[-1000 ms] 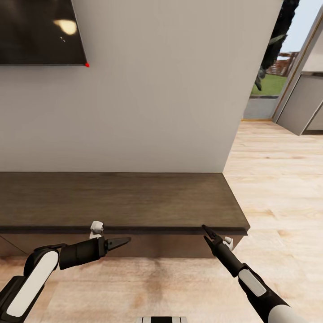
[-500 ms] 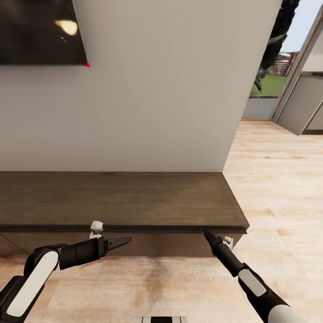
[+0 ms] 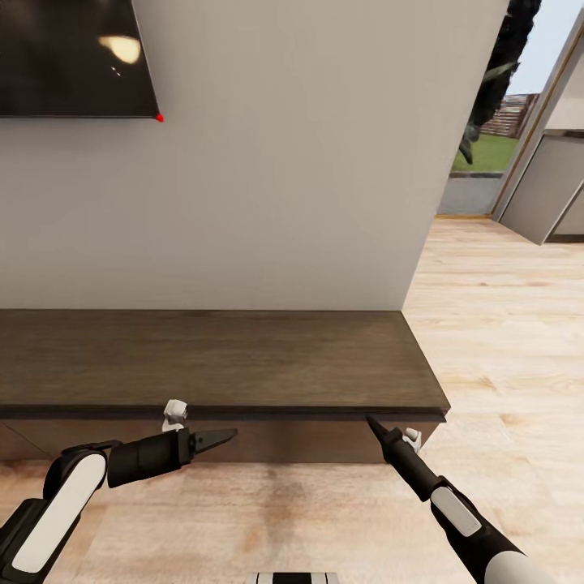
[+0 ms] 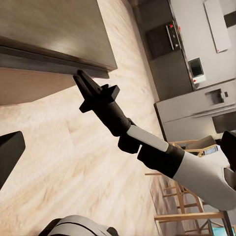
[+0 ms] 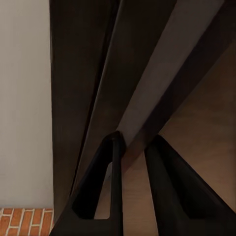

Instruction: Place each of the two pumpkins and all three candles from the living room inside a cabinet in the living room (use any cabinet), then make sure every cabinet is closed, and position the cauldron so it is next to a table in the living room.

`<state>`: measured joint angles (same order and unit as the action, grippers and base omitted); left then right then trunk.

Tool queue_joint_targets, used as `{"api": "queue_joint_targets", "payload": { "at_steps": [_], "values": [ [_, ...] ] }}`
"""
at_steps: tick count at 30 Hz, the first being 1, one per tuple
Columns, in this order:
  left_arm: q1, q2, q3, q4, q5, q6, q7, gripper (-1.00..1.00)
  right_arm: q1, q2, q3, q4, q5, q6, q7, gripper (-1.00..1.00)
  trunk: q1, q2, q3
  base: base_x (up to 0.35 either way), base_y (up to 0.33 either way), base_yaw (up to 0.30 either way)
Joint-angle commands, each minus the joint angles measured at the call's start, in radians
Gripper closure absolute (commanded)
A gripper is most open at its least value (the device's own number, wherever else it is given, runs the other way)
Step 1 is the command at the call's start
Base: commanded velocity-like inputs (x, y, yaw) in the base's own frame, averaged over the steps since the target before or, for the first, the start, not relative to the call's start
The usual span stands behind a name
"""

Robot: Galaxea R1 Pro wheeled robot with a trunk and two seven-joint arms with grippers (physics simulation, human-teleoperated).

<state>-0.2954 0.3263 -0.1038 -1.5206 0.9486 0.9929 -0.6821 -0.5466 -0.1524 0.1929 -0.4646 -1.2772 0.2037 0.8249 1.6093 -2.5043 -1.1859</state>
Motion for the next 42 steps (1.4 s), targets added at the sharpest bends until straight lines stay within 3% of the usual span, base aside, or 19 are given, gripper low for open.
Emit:
{"api": "queue_joint_targets", "payload": {
  "at_steps": [1, 23, 42],
  "values": [
    [-0.001, 0.000, -0.001, 0.000, 0.001, 0.004, -0.002, -1.00, -0.001, -0.001, 0.004, 0.000, -0.019, 0.013, 0.003, 1.00, 0.000, 0.000, -0.001, 0.000, 0.000, 0.000],
    [-0.001, 0.000, -0.001, -0.001, 0.001, 0.004, -0.002, -1.00, -0.001, -0.001, 0.005, 0.001, -0.009, 0.016, -0.026, 1.00, 0.000, 0.000, -0.001, -0.004, 0.000, 0.000],
    [-0.001, 0.000, -0.001, -0.001, 0.001, 0.004, -0.002, -1.00, -0.001, -0.001, 0.005, 0.001, -0.011, 0.015, -0.024, 1.00, 0.000, 0.000, -0.001, -0.180, 0.000, 0.000]
  ]
}}
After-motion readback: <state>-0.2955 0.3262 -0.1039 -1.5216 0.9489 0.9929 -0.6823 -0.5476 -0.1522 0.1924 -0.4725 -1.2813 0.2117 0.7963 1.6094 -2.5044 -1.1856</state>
